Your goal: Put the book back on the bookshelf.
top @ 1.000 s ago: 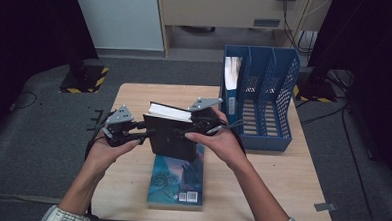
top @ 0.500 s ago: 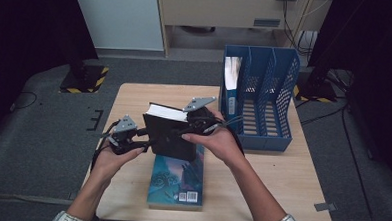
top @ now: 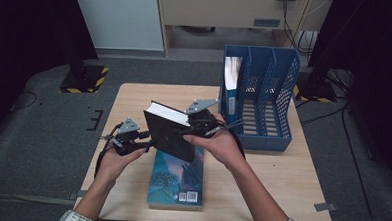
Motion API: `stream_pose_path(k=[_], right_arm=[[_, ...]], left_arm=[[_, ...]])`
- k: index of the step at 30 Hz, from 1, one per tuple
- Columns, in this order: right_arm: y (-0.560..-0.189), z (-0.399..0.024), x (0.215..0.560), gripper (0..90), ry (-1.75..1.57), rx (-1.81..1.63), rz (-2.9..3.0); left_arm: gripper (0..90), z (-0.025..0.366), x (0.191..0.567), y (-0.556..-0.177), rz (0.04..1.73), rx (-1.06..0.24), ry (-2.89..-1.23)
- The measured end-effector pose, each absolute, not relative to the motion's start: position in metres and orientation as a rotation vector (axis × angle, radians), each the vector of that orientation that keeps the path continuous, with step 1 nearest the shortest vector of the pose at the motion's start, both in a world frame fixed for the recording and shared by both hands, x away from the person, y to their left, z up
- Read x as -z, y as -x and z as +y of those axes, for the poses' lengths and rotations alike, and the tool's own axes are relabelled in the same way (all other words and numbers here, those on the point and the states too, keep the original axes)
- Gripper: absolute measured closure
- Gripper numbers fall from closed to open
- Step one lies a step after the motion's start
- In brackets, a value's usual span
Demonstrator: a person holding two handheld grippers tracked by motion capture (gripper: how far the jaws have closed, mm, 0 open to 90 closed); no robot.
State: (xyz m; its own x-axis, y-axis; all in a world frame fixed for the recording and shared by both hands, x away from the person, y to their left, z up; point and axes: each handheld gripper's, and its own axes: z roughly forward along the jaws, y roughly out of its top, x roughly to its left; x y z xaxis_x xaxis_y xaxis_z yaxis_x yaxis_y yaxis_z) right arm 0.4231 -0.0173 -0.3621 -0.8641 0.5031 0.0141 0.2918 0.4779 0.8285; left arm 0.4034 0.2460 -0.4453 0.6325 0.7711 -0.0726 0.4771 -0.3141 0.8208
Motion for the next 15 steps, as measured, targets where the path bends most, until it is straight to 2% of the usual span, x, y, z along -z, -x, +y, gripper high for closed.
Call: stream_pose_path(k=[8,15], right_arm=[[-0.419,-0.011,0.362,43.1,-0.715,-1.317,2.449],[-0.421,-0.005,0.370,38.0,-0.767,-1.328,2.418]], left_arm=[[52.4,0.243,0.447,-0.415,1.006,-0.410,-1.950],[51.5,0.244,0.447,-0.415,1.006,-0.410,-1.952]])
